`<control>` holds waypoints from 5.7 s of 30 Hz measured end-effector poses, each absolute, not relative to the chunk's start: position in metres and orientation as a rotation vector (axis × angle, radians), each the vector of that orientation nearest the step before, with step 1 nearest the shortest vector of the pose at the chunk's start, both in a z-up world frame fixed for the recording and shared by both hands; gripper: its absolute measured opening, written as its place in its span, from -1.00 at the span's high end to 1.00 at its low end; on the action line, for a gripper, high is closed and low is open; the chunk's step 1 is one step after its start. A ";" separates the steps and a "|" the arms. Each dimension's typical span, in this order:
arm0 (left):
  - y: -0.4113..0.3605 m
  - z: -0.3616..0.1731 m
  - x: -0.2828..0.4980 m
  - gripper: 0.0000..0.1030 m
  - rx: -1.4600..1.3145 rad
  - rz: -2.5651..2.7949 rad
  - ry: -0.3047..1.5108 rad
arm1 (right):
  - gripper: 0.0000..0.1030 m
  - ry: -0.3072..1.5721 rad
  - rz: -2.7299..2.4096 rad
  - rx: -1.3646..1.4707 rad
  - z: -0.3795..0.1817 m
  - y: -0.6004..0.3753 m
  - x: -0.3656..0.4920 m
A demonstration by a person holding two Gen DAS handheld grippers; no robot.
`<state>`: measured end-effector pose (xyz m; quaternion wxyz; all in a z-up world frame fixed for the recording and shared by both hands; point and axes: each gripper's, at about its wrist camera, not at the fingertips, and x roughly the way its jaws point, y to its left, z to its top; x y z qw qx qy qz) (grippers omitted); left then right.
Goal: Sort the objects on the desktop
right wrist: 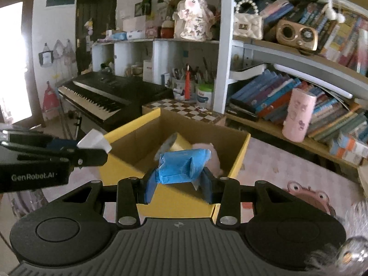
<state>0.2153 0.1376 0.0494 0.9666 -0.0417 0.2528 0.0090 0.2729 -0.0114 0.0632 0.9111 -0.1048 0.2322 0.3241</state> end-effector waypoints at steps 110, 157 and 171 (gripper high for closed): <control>0.107 0.046 0.105 -0.85 -0.113 0.066 0.506 | -0.37 0.444 0.395 -0.066 0.044 -0.109 0.147; 0.027 -0.007 0.047 -0.86 -0.063 -0.114 0.571 | -0.58 0.537 0.075 -0.024 0.003 -0.146 0.037; -0.003 -0.012 0.070 -0.86 -0.041 -0.166 0.602 | -0.62 0.586 0.036 0.000 -0.003 -0.175 0.057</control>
